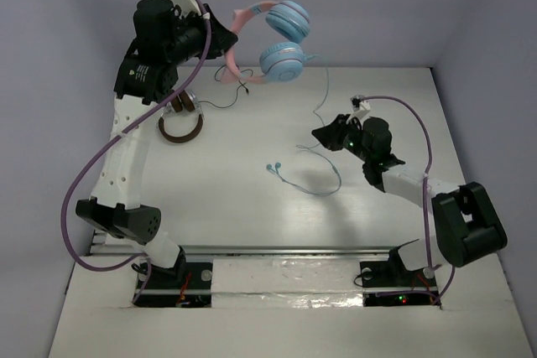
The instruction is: Wrap the headphones
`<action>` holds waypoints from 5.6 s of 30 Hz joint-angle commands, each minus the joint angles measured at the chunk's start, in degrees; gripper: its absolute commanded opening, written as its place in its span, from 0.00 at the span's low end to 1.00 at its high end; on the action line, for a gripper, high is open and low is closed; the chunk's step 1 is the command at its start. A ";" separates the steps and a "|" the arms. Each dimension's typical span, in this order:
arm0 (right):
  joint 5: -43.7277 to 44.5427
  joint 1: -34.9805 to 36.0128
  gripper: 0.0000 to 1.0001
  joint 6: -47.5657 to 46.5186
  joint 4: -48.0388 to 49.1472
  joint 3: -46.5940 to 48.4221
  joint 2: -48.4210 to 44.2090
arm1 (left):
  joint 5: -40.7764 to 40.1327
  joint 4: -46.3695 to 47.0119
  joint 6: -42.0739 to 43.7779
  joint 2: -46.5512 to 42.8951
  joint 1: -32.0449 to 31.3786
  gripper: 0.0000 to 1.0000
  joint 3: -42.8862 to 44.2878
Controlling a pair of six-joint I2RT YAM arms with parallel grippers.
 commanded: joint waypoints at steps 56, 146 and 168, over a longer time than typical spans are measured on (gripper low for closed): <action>53.54 20.38 0.00 -46.93 -51.48 60.07 11.64 | -6.58 11.66 15.31 -11.83 -18.44 0.00 -55.76; -2.86 9.39 0.63 -7.13 -9.99 13.31 -10.51 | -24.00 70.54 -16.86 -37.85 -29.16 0.00 -74.14; -1.63 9.39 0.75 -5.90 -0.85 1.09 -7.61 | -25.32 64.30 -15.98 -38.73 -29.16 0.00 -66.31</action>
